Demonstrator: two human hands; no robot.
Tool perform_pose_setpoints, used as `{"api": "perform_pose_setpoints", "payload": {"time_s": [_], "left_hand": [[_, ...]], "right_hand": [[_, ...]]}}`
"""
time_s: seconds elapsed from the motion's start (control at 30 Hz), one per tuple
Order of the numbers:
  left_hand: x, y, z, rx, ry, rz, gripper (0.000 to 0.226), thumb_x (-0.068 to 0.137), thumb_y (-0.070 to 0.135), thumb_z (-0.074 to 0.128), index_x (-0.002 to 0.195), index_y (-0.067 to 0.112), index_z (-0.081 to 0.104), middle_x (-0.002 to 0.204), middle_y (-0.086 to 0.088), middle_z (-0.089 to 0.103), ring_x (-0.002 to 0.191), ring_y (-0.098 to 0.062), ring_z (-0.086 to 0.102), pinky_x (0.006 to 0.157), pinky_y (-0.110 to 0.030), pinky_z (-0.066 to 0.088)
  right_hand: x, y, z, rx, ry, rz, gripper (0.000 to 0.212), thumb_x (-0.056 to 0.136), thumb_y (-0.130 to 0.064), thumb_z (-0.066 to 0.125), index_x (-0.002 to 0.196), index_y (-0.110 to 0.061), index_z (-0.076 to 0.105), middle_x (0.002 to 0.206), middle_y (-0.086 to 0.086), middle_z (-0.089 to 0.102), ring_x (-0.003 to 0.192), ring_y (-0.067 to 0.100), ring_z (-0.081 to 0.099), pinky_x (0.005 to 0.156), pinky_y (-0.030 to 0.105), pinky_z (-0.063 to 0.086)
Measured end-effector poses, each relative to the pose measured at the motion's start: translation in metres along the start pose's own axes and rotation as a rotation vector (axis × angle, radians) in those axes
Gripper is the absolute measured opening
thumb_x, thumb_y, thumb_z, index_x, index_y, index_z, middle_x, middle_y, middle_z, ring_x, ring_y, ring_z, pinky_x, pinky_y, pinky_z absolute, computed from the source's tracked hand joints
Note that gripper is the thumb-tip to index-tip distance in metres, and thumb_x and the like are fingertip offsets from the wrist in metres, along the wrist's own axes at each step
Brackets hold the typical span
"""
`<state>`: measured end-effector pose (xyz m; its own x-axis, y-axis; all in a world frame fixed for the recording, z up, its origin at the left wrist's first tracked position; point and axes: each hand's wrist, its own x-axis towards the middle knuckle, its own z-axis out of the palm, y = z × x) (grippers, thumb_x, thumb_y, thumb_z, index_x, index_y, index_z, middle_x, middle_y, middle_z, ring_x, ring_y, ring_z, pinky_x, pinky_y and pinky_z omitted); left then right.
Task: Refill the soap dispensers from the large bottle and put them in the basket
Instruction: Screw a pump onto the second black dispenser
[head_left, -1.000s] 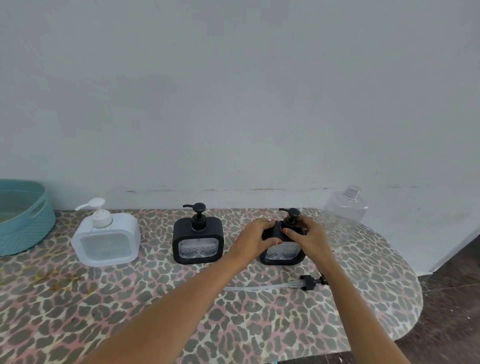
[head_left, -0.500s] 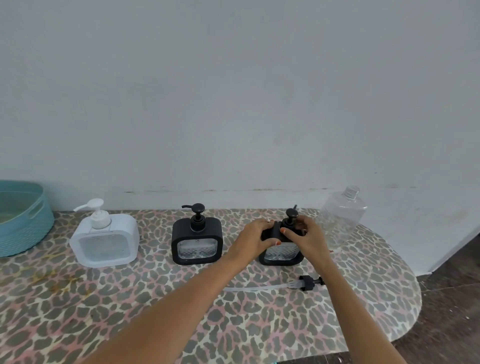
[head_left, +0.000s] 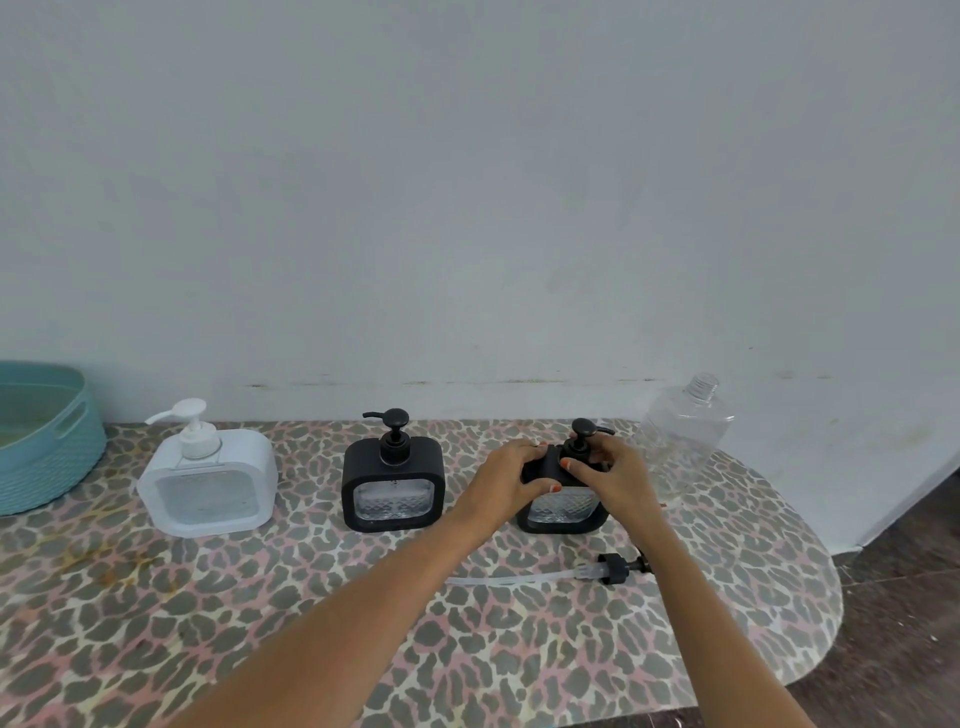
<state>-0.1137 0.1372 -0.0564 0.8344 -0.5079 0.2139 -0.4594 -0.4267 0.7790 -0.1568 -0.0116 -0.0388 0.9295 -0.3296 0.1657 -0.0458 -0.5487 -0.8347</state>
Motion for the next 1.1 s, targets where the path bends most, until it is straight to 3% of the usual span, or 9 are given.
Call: {"api": "perform_pose_setpoints", "payload": {"time_s": [0.1,0.33,0.47,0.67,0.8,1.0,1.1], "left_hand": [[0.000,0.000,0.000,-0.001,0.001,-0.011,0.054,0.082,0.024,0.067,0.128,0.005,0.050,0.125,-0.008,0.056,0.115,-0.020,0.053,0.095,-0.027,0.044],[-0.001,0.002,-0.001,0.010,-0.002,-0.009,0.053,0.082,0.025,0.067,0.128,0.005,0.050,0.121,-0.009,0.058,0.112,-0.020,0.053,0.092,-0.025,0.044],[-0.001,0.002,0.000,0.027,0.016,-0.012,0.054,0.082,0.026,0.067,0.129,0.006,0.049,0.124,-0.008,0.057,0.114,-0.020,0.053,0.093,-0.024,0.043],[-0.003,0.004,0.001,0.033,0.032,-0.009,0.051,0.083,0.025,0.066,0.128,0.007,0.050,0.116,-0.008,0.060,0.104,-0.019,0.056,0.082,-0.021,0.042],[-0.004,0.005,0.001,0.032,0.031,-0.009,0.049,0.084,0.023,0.066,0.128,0.007,0.051,0.112,-0.009,0.061,0.098,-0.021,0.057,0.079,-0.023,0.042],[-0.006,0.008,0.001,-0.003,0.031,-0.011,0.043,0.084,0.019,0.065,0.124,0.008,0.054,0.111,-0.009,0.061,0.099,-0.021,0.058,0.080,-0.023,0.043],[-0.006,0.009,0.000,-0.006,0.021,-0.015,0.041,0.084,0.019,0.065,0.122,0.009,0.055,0.111,-0.010,0.061,0.100,-0.022,0.058,0.081,-0.024,0.044]], "right_hand": [[0.003,-0.001,0.006,-0.017,0.065,0.036,0.042,0.075,-0.017,0.075,0.110,0.000,0.060,0.096,0.015,0.065,0.084,0.022,0.058,0.077,0.034,0.049],[0.003,0.004,0.000,-0.042,0.004,-0.007,0.040,0.078,-0.017,0.072,0.115,-0.003,0.061,0.094,0.011,0.062,0.080,0.018,0.055,0.071,0.027,0.043],[0.002,0.003,0.006,-0.065,0.107,0.010,0.044,0.074,-0.019,0.076,0.112,-0.001,0.062,0.081,0.005,0.059,0.072,0.014,0.054,0.065,0.021,0.041],[-0.003,-0.001,0.017,-0.015,0.276,0.045,0.024,0.069,-0.018,0.080,0.082,-0.008,0.062,0.066,-0.002,0.058,0.061,0.014,0.056,0.054,0.013,0.040],[-0.007,-0.006,0.022,-0.006,0.327,0.070,0.027,0.069,-0.020,0.080,0.074,-0.011,0.055,0.063,0.002,0.057,0.056,0.013,0.052,0.049,0.012,0.037],[-0.009,-0.011,0.030,0.058,0.358,0.158,0.033,0.071,-0.023,0.078,0.081,0.002,0.059,0.078,0.017,0.063,0.071,0.028,0.058,0.058,0.030,0.044],[-0.012,-0.014,0.030,0.012,0.335,0.163,0.034,0.075,-0.023,0.075,0.092,0.001,0.058,0.091,0.013,0.059,0.082,0.025,0.055,0.069,0.030,0.043]]}}
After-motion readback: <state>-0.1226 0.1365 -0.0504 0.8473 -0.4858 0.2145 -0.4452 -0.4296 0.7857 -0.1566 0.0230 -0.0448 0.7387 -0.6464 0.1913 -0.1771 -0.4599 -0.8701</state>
